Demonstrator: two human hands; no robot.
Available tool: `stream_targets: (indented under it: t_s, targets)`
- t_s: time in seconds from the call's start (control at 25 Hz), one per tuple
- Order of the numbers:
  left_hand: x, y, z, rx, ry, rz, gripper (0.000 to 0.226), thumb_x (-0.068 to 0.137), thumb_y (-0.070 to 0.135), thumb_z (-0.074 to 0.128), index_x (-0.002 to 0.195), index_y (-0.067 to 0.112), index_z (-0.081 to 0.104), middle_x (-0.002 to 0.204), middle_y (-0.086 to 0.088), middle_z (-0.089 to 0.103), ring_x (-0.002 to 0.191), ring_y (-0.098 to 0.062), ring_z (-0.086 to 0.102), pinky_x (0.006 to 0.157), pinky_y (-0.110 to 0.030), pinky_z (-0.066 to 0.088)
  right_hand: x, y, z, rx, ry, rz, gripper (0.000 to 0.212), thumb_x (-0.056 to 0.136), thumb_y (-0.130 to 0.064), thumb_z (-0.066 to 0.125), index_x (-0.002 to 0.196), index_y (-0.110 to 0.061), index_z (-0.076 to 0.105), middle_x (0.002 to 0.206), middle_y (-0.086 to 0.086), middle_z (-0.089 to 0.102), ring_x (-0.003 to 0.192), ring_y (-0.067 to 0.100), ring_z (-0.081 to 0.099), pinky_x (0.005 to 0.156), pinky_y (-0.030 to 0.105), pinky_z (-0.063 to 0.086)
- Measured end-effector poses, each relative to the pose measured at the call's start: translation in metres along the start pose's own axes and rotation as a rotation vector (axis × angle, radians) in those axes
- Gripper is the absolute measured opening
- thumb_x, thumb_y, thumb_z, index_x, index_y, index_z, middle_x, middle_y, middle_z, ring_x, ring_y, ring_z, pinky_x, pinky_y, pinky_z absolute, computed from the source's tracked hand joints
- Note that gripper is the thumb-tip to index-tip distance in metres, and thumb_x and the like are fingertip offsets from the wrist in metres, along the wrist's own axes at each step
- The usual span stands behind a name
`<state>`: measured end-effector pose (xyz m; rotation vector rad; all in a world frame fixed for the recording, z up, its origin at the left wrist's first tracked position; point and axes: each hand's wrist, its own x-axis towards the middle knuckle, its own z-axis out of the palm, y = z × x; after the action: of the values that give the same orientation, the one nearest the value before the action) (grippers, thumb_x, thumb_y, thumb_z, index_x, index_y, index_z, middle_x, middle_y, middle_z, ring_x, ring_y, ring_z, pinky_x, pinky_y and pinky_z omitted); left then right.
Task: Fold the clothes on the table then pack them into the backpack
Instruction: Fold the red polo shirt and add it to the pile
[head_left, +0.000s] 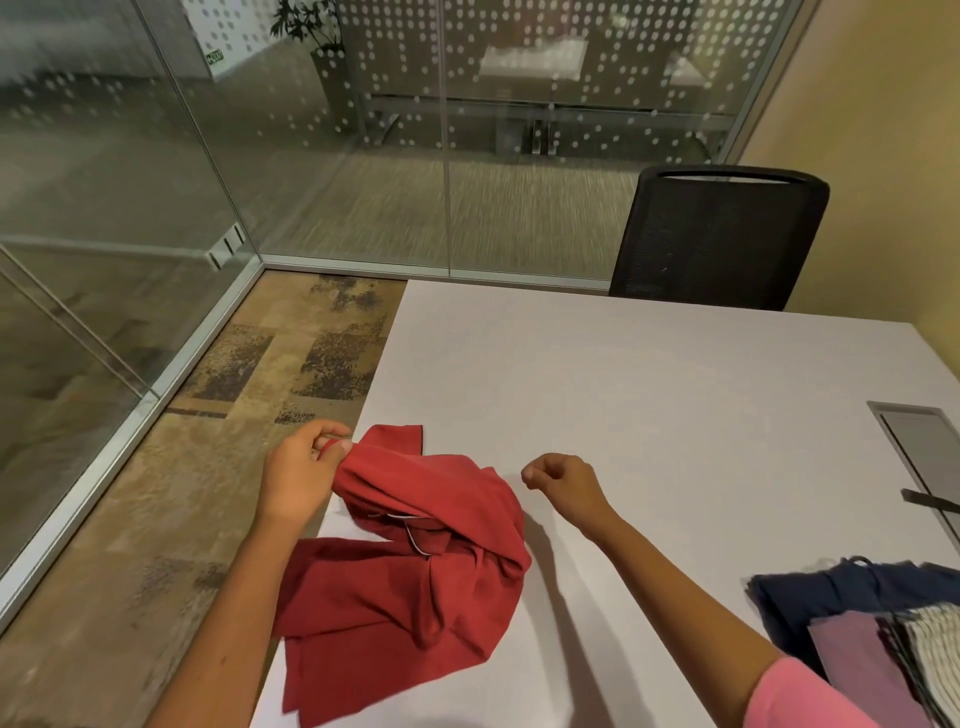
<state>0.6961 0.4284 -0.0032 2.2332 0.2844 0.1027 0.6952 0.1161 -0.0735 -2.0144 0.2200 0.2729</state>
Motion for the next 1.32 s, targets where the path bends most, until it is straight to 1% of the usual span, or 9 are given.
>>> stream_targets:
  t_s: [0.28,0.4,0.48,0.64,0.8,0.88,1.0,1.12,1.32]
  targets:
    - [-0.013,-0.012,-0.013,-0.021,-0.036,-0.009,0.014,0.088,0.006,0.064,0.100,0.013,0.067,0.080,-0.003,0.062,0.074,-0.018,0.056,0.068,-0.026,0.043,0.001,0.003,0.028,-0.178,-0.304,-0.018,0.038,0.089,-0.018,0.063,0.126,-0.013,0.057,0.119,-0.001,0.060,0.107,0.014,0.055,0.095,0.027,0.044]
    - [-0.015,-0.019,-0.016,-0.036,-0.019,-0.023,0.014,0.088,0.005,0.064,0.101,0.010,0.068,0.078,-0.002,0.060,0.071,-0.016,0.054,0.067,-0.026,0.043,0.001,0.000,0.037,-0.245,-0.272,-0.022,0.013,0.080,-0.025,0.072,0.085,-0.017,0.063,0.083,-0.003,0.060,0.078,0.014,0.054,0.071,0.027,0.044]
    - [-0.016,-0.021,-0.016,-0.039,-0.013,-0.024,0.014,0.089,0.005,0.063,0.101,0.009,0.067,0.077,0.001,0.060,0.073,-0.017,0.054,0.068,-0.028,0.043,-0.001,-0.002,0.038,-0.102,-0.255,-0.024,0.025,0.080,-0.029,0.072,0.070,-0.014,0.055,0.069,-0.005,0.052,0.066,0.013,0.048,0.064,0.027,0.039]
    - [-0.015,-0.017,-0.015,0.011,-0.029,-0.062,0.010,0.091,0.008,0.060,0.097,0.013,0.067,0.084,0.001,0.062,0.082,-0.021,0.056,0.071,-0.029,0.040,-0.012,-0.018,0.028,0.062,-0.151,-0.118,0.014,0.085,-0.033,0.069,0.079,-0.020,0.071,0.076,-0.009,0.067,0.074,0.012,0.059,0.071,0.027,0.047]
    - [-0.018,0.008,-0.001,0.243,-0.077,0.008,0.026,0.087,0.018,0.068,0.112,0.013,0.065,0.110,-0.006,0.051,0.088,-0.019,0.054,0.082,-0.030,0.043,-0.032,-0.042,0.013,-0.021,0.040,-0.252,0.025,0.078,-0.025,0.077,0.065,-0.009,0.063,0.057,-0.007,0.056,0.054,0.003,0.048,0.055,0.015,0.038]
    - [-0.020,0.034,0.014,0.224,-0.184,0.193,0.039,0.086,0.018,0.069,0.124,0.016,0.060,0.121,-0.002,0.046,0.103,-0.012,0.049,0.095,-0.025,0.039,-0.042,-0.055,0.004,0.012,0.058,-0.305,0.023,0.078,-0.025,0.077,0.066,-0.011,0.064,0.061,-0.006,0.059,0.057,0.004,0.050,0.055,0.016,0.040]
    - [-0.020,0.080,0.038,0.121,-0.558,0.419,0.052,0.086,0.021,0.070,0.134,0.025,0.053,0.135,0.014,0.046,0.117,0.003,0.041,0.103,-0.011,0.029,-0.049,-0.079,-0.019,0.069,-0.001,-0.331,0.010,0.082,-0.027,0.074,0.074,-0.022,0.071,0.079,-0.006,0.070,0.069,0.008,0.061,0.065,0.022,0.047]
    - [-0.013,0.109,0.057,0.091,-0.754,0.448,0.033,0.085,0.029,0.070,0.117,0.032,0.064,0.114,0.018,0.063,0.094,0.002,0.055,0.086,-0.016,0.040,-0.053,-0.092,-0.049,0.100,-0.003,-0.325,0.005,0.082,-0.024,0.074,0.077,-0.023,0.074,0.084,-0.006,0.070,0.075,0.010,0.063,0.070,0.022,0.049]
    - [-0.008,0.142,0.072,0.029,-0.585,0.562,0.012,0.080,0.036,0.075,0.084,0.025,0.072,0.089,0.012,0.064,0.080,0.002,0.055,0.069,-0.010,0.036,-0.066,-0.093,-0.085,0.014,0.195,-0.362,0.008,0.080,-0.024,0.076,0.078,-0.017,0.073,0.081,-0.006,0.068,0.075,0.010,0.062,0.068,0.022,0.048]
